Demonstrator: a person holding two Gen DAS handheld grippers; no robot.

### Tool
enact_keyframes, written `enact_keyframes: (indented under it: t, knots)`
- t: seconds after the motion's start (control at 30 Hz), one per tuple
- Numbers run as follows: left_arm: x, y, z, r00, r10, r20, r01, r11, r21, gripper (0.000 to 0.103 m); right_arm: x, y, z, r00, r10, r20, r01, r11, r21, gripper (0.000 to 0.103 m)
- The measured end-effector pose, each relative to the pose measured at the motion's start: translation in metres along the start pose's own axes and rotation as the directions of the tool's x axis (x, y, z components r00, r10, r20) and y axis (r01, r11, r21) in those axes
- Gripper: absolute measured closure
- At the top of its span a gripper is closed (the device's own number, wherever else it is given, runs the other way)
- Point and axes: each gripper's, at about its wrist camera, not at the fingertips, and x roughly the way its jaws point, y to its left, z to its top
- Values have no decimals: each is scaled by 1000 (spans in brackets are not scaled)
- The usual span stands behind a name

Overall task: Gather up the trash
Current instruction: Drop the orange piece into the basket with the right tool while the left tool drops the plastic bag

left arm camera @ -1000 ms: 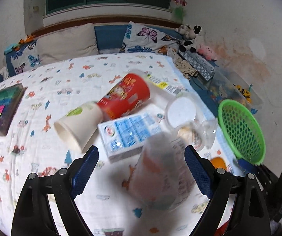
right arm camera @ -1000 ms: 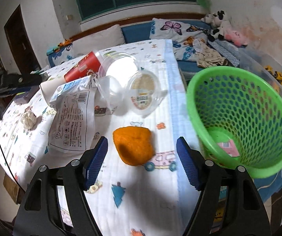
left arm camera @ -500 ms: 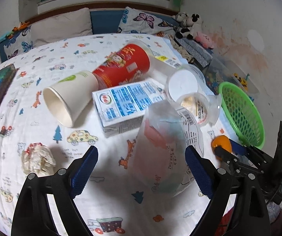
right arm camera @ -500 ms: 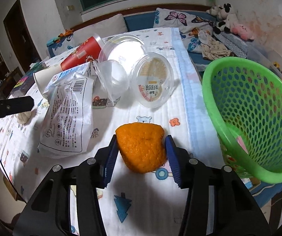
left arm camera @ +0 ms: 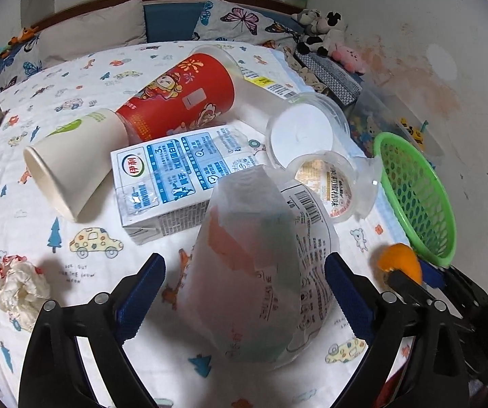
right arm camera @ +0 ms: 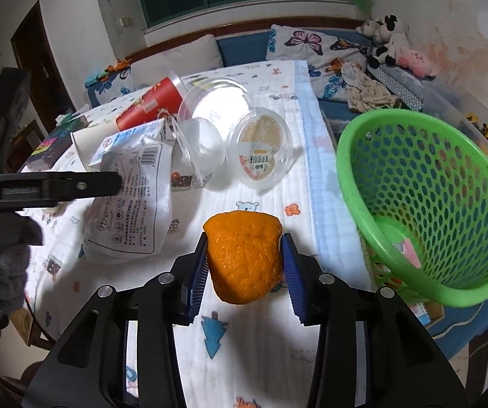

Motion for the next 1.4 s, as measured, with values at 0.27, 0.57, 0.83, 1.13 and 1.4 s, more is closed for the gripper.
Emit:
enact_keyframes:
  t: [0.27, 0.57, 0.83, 1.13, 1.4]
  knots:
    - [13, -2, 0, 1000, 10, -14, -10, 1000, -8, 11, -12, -4, 0, 1000, -3, 24, 3, 1000, 1, 61]
    - [13, -3, -3, 1000, -14, -11, 14, 1000, -8, 37, -19, -12, -1, 999, -23, 38, 22, 999, 23, 61]
    - [-3, -7, -9, 998, -57, 3, 57, 998, -1, 65, -26, -21, 0, 998, -36, 50, 33, 998, 48, 61]
    - [-40, -29, -8, 993, -106, 58, 102, 992, 73, 68, -34, -49, 7, 992, -106, 72, 99, 990, 96, 61]
    - [-53, -65, 13, 985, -151, 88, 135, 978, 161, 68, -31, -95, 15, 975, -213, 56, 204, 969, 142, 61]
